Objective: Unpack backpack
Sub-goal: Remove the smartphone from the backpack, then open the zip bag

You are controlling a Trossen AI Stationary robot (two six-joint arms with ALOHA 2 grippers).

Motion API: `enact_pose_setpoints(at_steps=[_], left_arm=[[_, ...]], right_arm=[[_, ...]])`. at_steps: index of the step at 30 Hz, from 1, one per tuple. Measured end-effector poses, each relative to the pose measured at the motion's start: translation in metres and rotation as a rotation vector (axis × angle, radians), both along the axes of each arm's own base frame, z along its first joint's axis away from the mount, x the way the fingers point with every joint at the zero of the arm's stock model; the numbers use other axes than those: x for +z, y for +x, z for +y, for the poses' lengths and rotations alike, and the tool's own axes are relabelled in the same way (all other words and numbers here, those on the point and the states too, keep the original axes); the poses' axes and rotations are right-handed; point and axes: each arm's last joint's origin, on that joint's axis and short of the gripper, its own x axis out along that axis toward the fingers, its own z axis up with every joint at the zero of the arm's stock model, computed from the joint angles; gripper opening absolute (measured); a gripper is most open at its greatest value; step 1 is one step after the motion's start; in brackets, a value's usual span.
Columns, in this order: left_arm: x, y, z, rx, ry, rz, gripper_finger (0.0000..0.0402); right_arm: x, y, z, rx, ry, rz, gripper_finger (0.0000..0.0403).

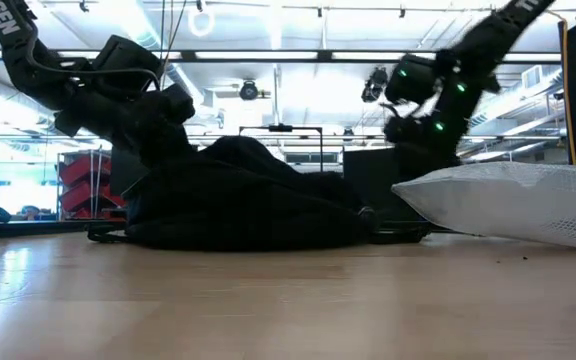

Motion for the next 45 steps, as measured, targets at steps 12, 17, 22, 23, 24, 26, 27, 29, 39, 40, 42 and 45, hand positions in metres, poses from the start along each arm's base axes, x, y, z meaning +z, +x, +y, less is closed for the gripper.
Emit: enact_pose_setpoints(at_steps=[12, 17, 22, 23, 24, 26, 27, 29, 39, 40, 42, 45], left_arm=[[0.003, 0.001, 0.001, -0.005, 0.036, -0.037, 0.0], [0.003, 0.001, 0.001, -0.005, 0.034, -0.031, 0.0], [0.004, 0.002, 0.001, -0.012, 0.055, -0.039, 0.0], [0.004, 0.002, 0.001, -0.016, 0.064, -0.042, 0.0], [0.004, 0.002, 0.001, -0.017, 0.068, -0.046, 0.0], [0.006, 0.002, 0.002, -0.013, 0.076, -0.068, 0.0], [0.008, 0.003, 0.002, -0.01, 0.082, -0.083, 0.0], [0.011, 0.004, 0.003, -0.002, 0.097, -0.118, 0.0], [0.02, 0.007, 0.001, -0.065, 0.224, -0.199, 0.0115], [0.021, 0.007, 0.001, -0.061, 0.237, -0.204, 0.0133], [0.023, 0.006, 0.002, -0.038, 0.254, -0.213, 0.017], [0.03, 0.005, 0.005, 0.0, 0.274, -0.24, 0.022]], right_arm=[[-0.012, -0.022, -0.006, -0.075, 0.075, 0.045, 0.0367], [0.005, -0.013, -0.011, -0.057, 0.059, 0.034, 0.0295], [0.033, 0.009, -0.009, 0.013, 0.001, -0.061, 0.0254], [0.038, 0.016, -0.006, 0.053, -0.016, -0.1, 0.0248], [0.043, 0.023, -0.002, 0.097, -0.035, -0.151, 0.0242], [0.051, 0.038, 0.008, 0.184, -0.065, -0.275, 0.0231], [0.055, 0.044, 0.014, 0.229, -0.075, -0.346, 0.0225], [0.059, 0.058, 0.026, 0.328, -0.09, -0.468, 0.0214], [0.043, 0.085, 0.071, 0.599, -0.125, -0.508, 0.017], [0.039, 0.087, 0.073, 0.606, -0.122, -0.5, 0.0167], [0.031, 0.09, 0.075, 0.612, -0.11, -0.476, 0.0161], [0.023, 0.091, 0.075, 0.611, -0.094, -0.439, 0.0154]])
